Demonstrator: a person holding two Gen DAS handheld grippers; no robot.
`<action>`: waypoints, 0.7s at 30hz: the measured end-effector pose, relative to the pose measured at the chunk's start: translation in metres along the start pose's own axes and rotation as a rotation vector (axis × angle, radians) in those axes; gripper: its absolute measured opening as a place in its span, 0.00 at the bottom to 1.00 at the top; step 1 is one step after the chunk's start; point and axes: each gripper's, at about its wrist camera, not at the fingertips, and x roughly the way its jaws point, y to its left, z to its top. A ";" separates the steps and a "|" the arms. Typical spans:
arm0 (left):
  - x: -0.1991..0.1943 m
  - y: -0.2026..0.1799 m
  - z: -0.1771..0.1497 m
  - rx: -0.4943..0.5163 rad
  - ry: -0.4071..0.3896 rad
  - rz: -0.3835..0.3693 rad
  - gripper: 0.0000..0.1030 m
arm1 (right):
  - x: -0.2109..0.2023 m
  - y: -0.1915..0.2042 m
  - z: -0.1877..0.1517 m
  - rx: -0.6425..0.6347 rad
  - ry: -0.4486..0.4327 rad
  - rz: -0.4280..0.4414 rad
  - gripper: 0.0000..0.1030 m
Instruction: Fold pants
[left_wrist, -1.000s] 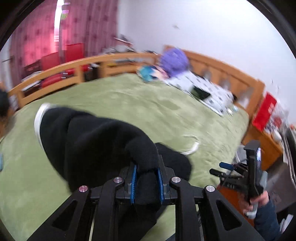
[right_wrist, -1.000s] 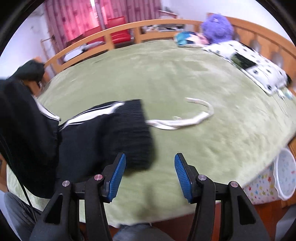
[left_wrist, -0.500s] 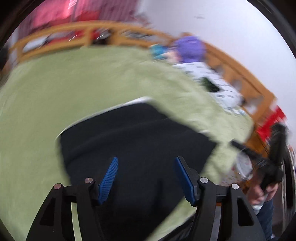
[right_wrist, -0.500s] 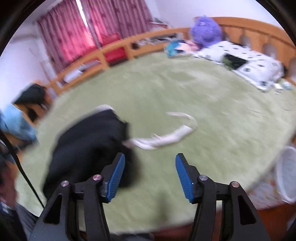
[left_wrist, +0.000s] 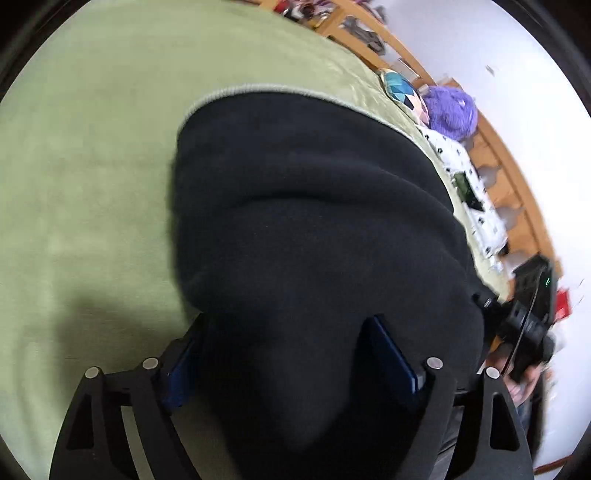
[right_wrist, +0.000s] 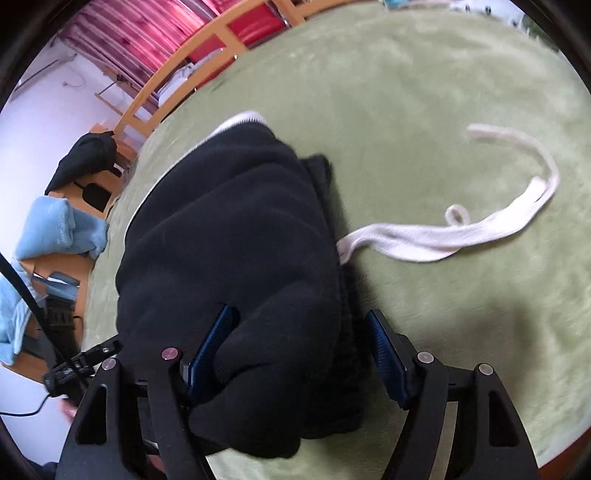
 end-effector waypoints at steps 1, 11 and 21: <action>-0.002 0.003 0.000 -0.014 -0.009 -0.015 0.70 | 0.003 0.007 -0.003 -0.011 0.000 -0.026 0.79; -0.094 0.020 0.016 0.090 -0.141 -0.016 0.17 | -0.020 0.123 -0.037 -0.193 -0.130 -0.103 0.29; -0.142 0.093 0.012 0.063 -0.050 0.206 0.39 | 0.033 0.212 -0.096 -0.274 -0.137 -0.136 0.48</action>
